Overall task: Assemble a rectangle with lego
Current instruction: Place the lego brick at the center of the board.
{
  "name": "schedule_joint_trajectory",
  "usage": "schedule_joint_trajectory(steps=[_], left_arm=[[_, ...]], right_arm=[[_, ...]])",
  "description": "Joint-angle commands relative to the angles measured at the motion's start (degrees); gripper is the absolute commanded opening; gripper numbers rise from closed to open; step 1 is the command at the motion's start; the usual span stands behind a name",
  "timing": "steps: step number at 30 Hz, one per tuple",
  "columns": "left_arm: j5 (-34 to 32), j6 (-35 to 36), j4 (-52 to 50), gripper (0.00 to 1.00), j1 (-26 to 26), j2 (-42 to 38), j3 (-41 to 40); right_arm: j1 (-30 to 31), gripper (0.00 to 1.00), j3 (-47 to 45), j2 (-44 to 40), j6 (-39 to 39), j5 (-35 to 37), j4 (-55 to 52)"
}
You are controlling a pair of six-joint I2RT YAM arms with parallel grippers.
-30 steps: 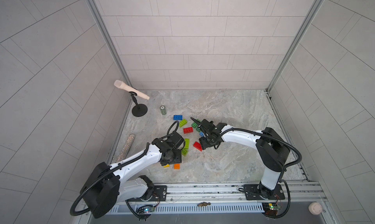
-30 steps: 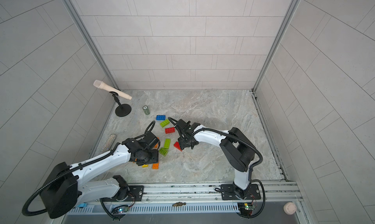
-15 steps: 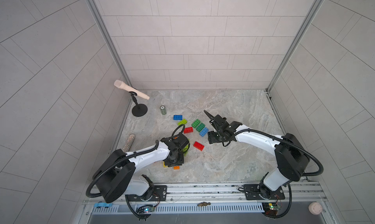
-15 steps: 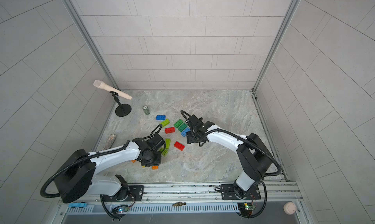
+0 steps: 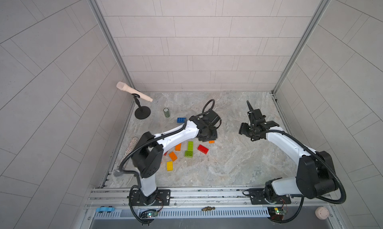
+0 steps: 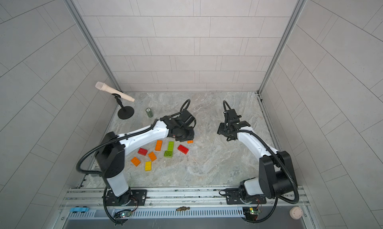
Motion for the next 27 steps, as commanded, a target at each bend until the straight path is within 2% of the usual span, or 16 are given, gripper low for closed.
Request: schedule_joint_trajectory(steps=[1,5,9,14,17,19,22,25,27], left_arm=[[1.5,-4.7,-0.2,0.12,-2.6,9.0,7.9],[-0.8,-8.7,-1.0,0.13,-3.5,18.1,17.9],[-2.6,-11.4,-2.2,0.21,-3.8,23.1,21.4],[-2.4,-12.9,-3.3,0.45,-3.8,25.0,21.6],[-3.3,-12.2,-4.4,0.66,-3.8,24.7,22.7],[-4.2,-11.0,-4.5,0.75,-3.7,23.5,23.2],[-6.4,-8.3,-4.4,0.76,-3.4,18.2,22.1],[-10.7,-3.8,-3.2,0.76,-2.7,6.6,13.4],[-14.6,-1.9,-4.1,0.76,-1.6,-2.0,4.3]], right_arm=[[-1.9,0.69,1.1,-3.2,-0.1,-0.1,-1.3],[-2.9,0.69,0.5,-3.8,-1.6,0.4,-2.3],[-2.9,0.69,-1.3,-4.5,-1.5,-0.2,-2.0],[-2.7,0.68,-3.2,-5.2,-1.7,0.2,-1.9],[-1.9,0.68,-3.5,-4.8,-1.7,0.4,-1.6],[-0.9,0.68,-3.3,-4.2,-2.0,0.4,-1.7],[2.0,0.68,-2.2,-3.3,-2.5,2.1,-3.1],[5.6,0.67,-1.7,-3.4,-2.0,2.6,-4.0],[9.4,0.67,-1.6,-3.4,-1.3,3.7,-4.3]])
